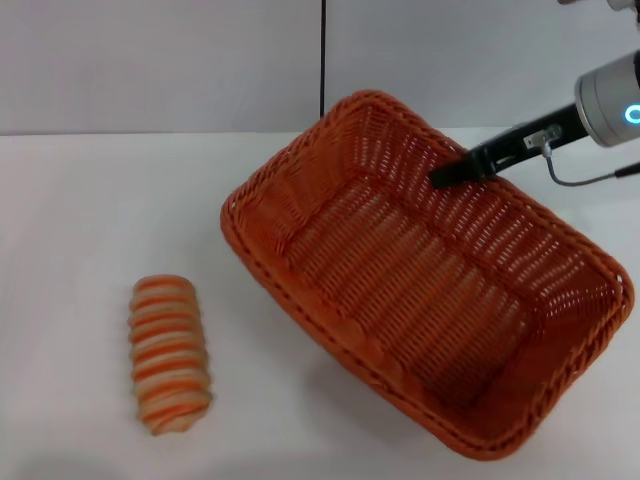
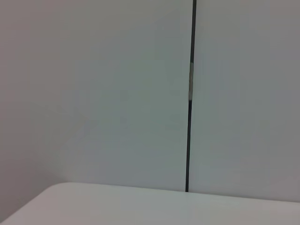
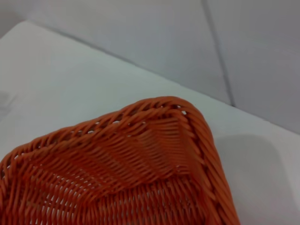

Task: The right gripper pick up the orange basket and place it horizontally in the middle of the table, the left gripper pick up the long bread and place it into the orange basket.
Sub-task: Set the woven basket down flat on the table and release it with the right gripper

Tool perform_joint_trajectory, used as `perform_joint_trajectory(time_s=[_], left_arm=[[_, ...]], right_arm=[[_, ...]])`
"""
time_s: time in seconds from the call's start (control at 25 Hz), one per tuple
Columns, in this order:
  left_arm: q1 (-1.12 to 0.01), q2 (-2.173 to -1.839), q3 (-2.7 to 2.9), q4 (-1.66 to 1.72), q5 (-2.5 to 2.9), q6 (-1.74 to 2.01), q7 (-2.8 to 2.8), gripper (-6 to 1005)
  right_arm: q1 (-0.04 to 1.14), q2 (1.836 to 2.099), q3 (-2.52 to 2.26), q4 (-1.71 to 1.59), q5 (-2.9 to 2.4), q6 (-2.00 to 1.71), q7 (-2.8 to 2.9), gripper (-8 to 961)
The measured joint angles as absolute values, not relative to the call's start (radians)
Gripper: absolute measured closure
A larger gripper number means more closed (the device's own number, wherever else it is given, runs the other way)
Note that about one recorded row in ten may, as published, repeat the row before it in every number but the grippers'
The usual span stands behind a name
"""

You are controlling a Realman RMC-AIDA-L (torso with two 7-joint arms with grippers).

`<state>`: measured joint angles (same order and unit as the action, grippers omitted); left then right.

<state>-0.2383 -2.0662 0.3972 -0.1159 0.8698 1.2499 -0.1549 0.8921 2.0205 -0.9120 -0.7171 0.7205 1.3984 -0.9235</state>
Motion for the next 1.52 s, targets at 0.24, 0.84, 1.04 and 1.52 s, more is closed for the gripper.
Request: perform_joint_trajectory(time_s=[0.24,0.84,1.04,1.52], left_arm=[[-0.237,-2.067,0.397,-0.105,0.869,1.248,-0.155,234],[-0.209,-2.066,0.397,-0.108,0.868,1.255,-0.155,238],[-0.194,-2.067,0.396,-0.112,0.868,1.257,-0.155,240],[-0.197,-2.071,0.396,-0.118,0.871,1.255,-0.155,244]], right_arm=[[0.935,2.025,-1.011,-0.757,0.689,1.413,-1.009,794],[0.869,2.075,-1.313,-0.990,0.767,1.251,-1.309,769],[0.885,2.075,-1.315,-0.970,0.827,1.253,-1.411,760],[0.909,2.076,-1.382,-0.885,0.883,1.240,-1.454,740]])
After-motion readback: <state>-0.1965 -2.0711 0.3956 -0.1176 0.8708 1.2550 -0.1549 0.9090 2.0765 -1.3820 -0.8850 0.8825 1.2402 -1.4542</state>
